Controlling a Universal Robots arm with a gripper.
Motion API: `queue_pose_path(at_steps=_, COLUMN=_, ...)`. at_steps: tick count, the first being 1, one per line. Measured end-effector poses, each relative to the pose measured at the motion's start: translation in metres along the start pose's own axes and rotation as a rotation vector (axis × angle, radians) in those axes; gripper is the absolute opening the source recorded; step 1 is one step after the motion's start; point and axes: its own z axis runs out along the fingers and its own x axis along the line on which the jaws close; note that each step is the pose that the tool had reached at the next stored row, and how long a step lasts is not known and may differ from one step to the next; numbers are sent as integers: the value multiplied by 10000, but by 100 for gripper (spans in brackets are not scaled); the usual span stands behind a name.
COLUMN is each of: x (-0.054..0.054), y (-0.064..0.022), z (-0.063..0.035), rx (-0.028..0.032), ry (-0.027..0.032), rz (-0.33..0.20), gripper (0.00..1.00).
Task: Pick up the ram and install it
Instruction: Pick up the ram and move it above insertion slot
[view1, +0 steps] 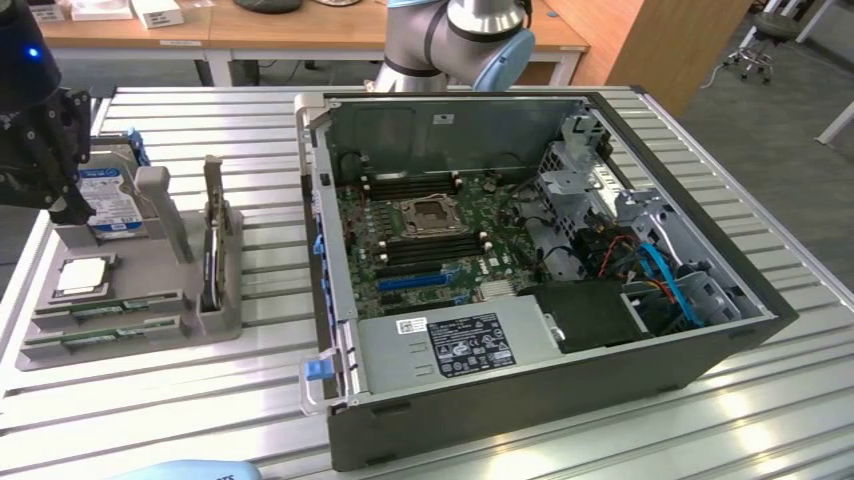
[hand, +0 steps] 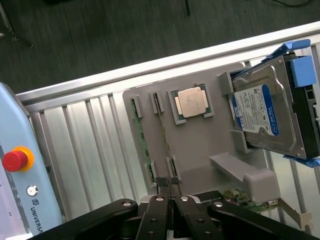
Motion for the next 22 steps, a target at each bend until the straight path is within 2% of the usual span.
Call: queue_pose_path(at_steps=22, x=1, y=-3, z=68, rx=-10, ry=49, rz=-1289, gripper=10)
